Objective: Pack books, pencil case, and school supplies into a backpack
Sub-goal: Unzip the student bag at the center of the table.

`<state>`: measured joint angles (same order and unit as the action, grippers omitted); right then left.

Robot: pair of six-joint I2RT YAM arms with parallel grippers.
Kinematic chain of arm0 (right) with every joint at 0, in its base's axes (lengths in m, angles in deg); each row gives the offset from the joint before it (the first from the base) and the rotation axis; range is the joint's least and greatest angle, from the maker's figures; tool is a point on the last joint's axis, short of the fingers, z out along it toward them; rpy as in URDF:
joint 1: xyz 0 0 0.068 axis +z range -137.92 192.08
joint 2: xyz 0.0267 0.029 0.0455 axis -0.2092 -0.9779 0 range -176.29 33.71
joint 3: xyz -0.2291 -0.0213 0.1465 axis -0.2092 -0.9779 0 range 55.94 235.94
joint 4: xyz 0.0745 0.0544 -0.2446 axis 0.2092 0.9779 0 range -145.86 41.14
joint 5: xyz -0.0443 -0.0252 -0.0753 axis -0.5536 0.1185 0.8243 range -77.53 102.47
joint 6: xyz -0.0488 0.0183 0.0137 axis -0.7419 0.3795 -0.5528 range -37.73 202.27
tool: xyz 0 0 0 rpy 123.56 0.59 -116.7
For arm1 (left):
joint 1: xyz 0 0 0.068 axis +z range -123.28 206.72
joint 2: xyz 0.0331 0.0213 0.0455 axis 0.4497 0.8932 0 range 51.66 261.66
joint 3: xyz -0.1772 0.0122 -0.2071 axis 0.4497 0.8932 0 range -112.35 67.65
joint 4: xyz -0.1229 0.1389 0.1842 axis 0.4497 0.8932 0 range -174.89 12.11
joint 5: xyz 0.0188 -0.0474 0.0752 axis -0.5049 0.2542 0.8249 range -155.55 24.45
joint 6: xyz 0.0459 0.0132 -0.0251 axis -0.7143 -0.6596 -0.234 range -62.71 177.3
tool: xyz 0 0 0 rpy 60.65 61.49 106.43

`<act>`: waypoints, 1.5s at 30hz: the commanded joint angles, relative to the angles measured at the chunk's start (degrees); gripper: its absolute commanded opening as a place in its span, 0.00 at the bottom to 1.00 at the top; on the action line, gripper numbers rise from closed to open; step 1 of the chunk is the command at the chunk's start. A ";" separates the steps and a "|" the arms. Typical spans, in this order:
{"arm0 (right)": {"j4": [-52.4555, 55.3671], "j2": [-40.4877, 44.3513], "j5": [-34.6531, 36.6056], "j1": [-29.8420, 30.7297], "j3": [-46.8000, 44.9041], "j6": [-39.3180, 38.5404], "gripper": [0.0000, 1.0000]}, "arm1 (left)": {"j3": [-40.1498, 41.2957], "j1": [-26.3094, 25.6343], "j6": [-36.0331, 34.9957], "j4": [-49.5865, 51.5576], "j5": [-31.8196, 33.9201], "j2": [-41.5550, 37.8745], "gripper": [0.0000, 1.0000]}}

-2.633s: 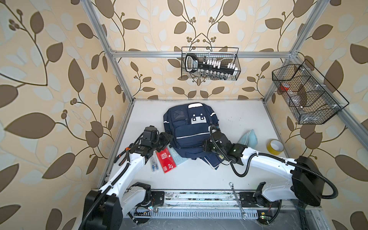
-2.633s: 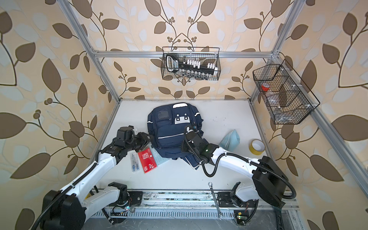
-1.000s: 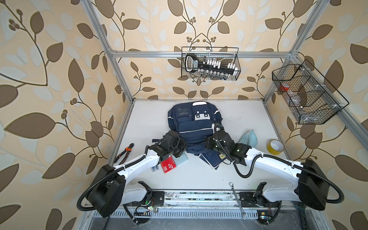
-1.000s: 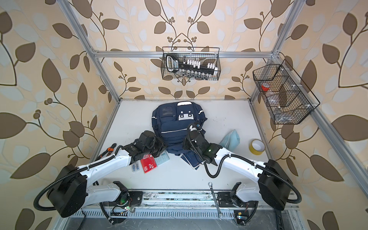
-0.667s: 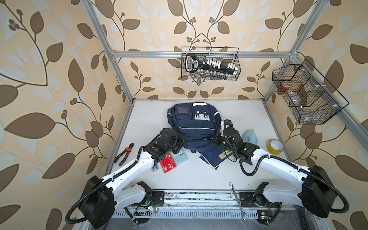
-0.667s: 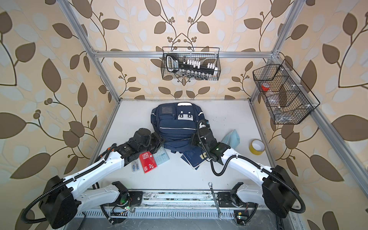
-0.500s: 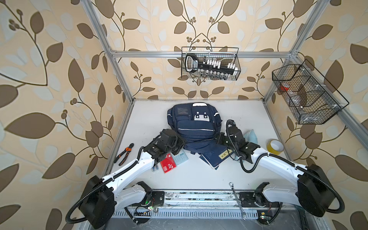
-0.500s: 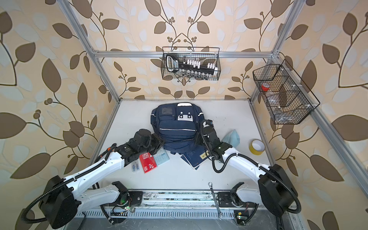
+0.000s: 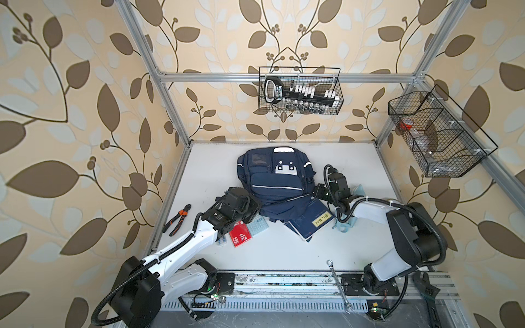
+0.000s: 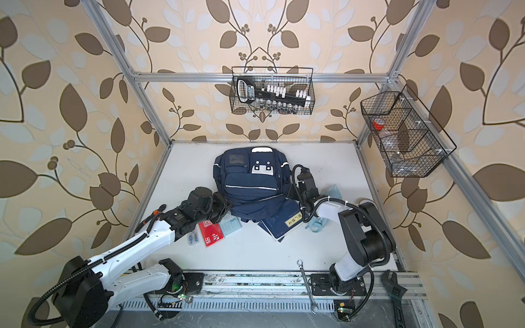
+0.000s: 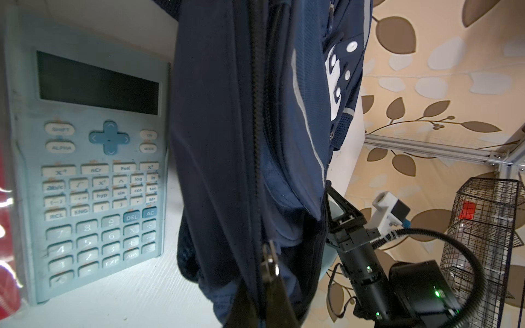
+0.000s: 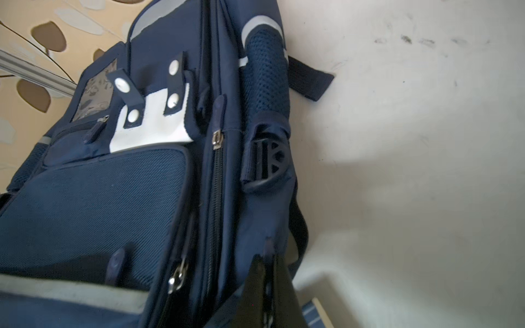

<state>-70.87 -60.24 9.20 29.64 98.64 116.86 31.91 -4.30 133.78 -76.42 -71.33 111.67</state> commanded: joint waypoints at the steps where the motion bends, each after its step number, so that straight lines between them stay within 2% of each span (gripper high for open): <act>1: -3.74 -3.78 0.31 -2.93 2.97 -1.42 0.00 | -1.03 1.19 -2.60 -1.67 2.36 -3.36 0.00; 8: -6.39 -10.16 -4.65 -6.34 8.82 -1.62 0.00 | 0.61 1.99 -4.07 -0.21 2.64 -4.46 0.00; 14: -6.43 -11.49 -6.21 -7.08 11.11 -0.86 0.00 | 3.36 3.27 -4.57 -1.00 1.72 -3.95 0.00; 24: -16.28 -3.30 -8.06 -9.05 0.99 1.42 0.00 | 2.32 10.69 -8.32 4.46 -1.63 -1.47 0.00; 29: -20.01 -5.05 -11.48 -11.79 1.04 2.86 0.00 | -0.11 12.83 -12.80 8.64 -1.40 -1.10 0.00; 31: -19.90 -4.73 -13.49 -11.53 1.27 3.02 0.00 | -0.44 12.90 -14.21 6.95 -3.22 0.40 0.00; 35: -17.70 1.26 -13.28 -9.30 -2.24 3.95 0.00 | -3.18 12.30 -14.78 4.05 -12.21 5.23 0.00; 37: -18.12 5.69 -12.35 -7.98 -5.48 5.87 0.00 | -4.12 10.51 -13.63 5.34 -11.81 5.29 0.26; 40: -17.42 11.59 -9.79 -4.83 -9.27 8.11 0.00 | -4.55 7.43 -11.71 10.17 -7.17 1.67 0.71; 41: -16.89 13.26 -8.48 -3.45 -10.07 8.56 0.00 | -4.41 7.21 -11.39 11.69 -6.49 0.01 0.82; 42: -16.06 14.82 -6.80 -1.86 -10.42 8.70 0.00 | -4.20 7.21 -10.96 12.97 -6.05 -1.74 0.86; 45: -13.69 18.05 -1.53 2.65 -10.66 8.93 0.00 | -3.48 6.84 -8.91 14.51 -6.34 -5.51 0.88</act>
<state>-84.02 -45.01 1.68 29.33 87.91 124.09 29.77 3.00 122.83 -65.56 -79.84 109.62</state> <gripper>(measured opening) 0.064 0.878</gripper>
